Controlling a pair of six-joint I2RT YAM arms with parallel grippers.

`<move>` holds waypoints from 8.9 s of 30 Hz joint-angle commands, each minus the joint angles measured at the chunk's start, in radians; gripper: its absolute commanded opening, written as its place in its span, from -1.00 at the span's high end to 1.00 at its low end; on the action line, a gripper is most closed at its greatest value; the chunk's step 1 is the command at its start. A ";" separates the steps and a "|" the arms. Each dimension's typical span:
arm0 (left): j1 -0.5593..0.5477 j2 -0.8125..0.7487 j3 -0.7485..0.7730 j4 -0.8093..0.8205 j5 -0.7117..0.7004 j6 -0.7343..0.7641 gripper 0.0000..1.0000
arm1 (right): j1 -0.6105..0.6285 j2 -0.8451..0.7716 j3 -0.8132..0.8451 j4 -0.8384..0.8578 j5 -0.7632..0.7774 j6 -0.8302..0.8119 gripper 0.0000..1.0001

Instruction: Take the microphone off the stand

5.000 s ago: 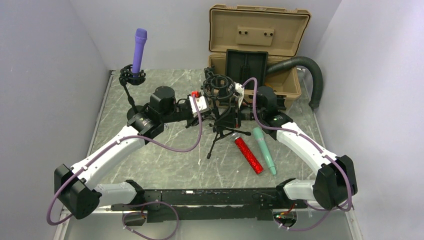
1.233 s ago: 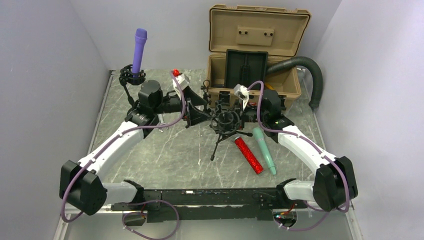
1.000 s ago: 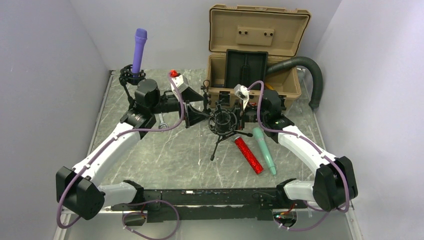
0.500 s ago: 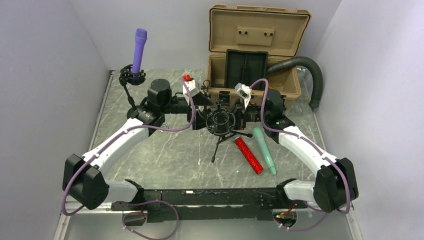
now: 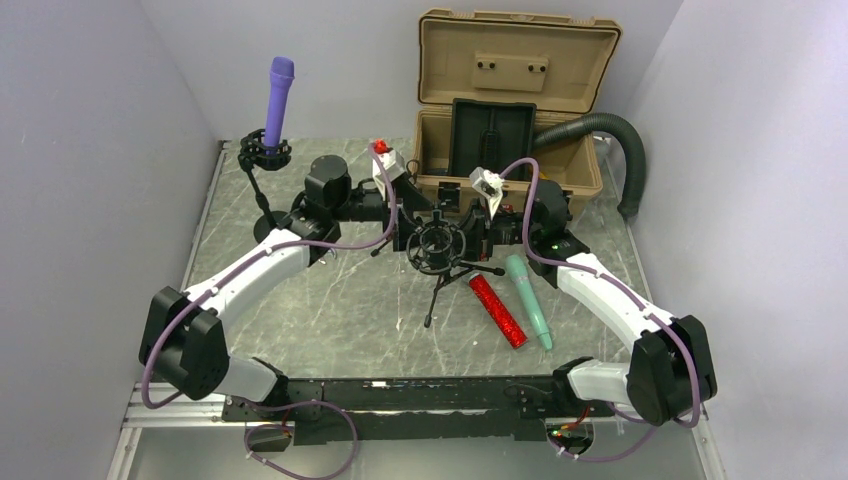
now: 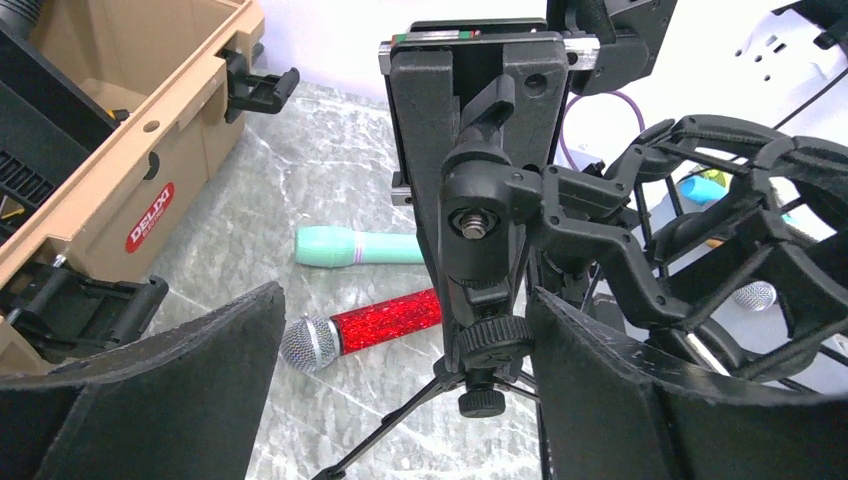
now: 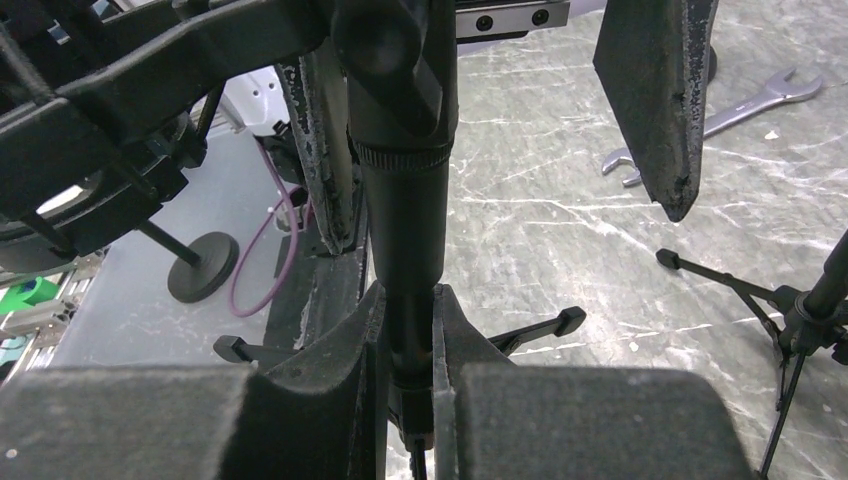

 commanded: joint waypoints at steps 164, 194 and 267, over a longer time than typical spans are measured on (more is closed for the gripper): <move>0.612 -0.435 -0.125 -0.509 -0.811 0.413 -0.99 | -0.086 -0.184 -0.051 -0.046 0.126 -0.170 -1.00; 0.908 -0.056 -0.146 -0.050 -0.429 0.408 -0.70 | -0.092 -0.195 -0.084 -0.036 0.127 -0.199 -1.00; 0.949 -0.210 -0.315 0.069 -0.066 0.424 1.00 | -0.094 -0.167 -0.091 -0.046 0.134 -0.226 -1.00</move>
